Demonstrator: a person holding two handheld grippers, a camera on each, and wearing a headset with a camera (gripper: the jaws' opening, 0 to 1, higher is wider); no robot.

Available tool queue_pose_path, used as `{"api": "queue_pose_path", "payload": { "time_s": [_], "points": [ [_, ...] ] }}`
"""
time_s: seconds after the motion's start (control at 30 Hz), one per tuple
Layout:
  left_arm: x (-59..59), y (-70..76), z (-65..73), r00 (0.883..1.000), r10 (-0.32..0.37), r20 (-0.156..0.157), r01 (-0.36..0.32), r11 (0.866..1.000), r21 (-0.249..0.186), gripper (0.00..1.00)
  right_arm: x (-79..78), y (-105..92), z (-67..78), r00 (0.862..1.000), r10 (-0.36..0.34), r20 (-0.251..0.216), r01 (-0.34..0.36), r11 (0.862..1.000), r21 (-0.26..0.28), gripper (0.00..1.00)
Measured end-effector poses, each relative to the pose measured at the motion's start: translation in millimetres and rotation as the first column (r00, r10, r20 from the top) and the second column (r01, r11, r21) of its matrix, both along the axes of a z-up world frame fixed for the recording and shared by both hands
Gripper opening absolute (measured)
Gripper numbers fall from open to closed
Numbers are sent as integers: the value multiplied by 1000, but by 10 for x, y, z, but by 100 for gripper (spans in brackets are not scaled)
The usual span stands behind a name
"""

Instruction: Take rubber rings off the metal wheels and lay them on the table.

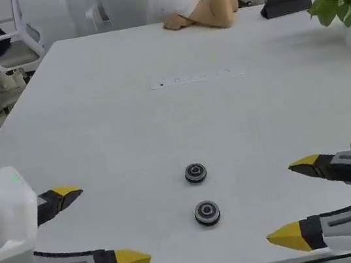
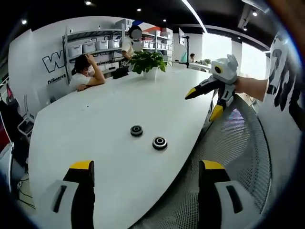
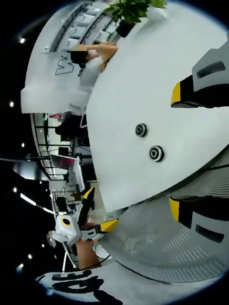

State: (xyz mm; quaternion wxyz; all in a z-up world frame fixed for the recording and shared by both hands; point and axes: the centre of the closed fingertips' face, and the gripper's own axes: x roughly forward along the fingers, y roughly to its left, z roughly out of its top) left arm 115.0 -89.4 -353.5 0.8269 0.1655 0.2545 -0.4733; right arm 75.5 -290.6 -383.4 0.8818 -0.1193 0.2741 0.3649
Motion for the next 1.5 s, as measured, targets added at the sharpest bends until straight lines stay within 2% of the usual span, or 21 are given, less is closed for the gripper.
{"api": "queue_pose_path", "payload": {
  "time_s": [0.67,1.0,1.37,1.5],
  "points": [
    [-76,8,-27,1000,0,-4,0,1000,-5,87,-80,12,42,1000,-13,11,13,1000,9,74],
    [-82,70,8,1000,14,5,-14,1000,-6,87,-85,33,68,1000,-7,18,7,1000,0,74],
    [-56,56,13,1000,4,7,-4,1000,-3,87,-74,1,84,1000,-15,19,15,1000,-2,74],
    [-43,37,40,1000,5,-6,-6,1000,-29,87,-59,-8,79,1000,-15,17,15,1000,-5,74]
  ]
}}
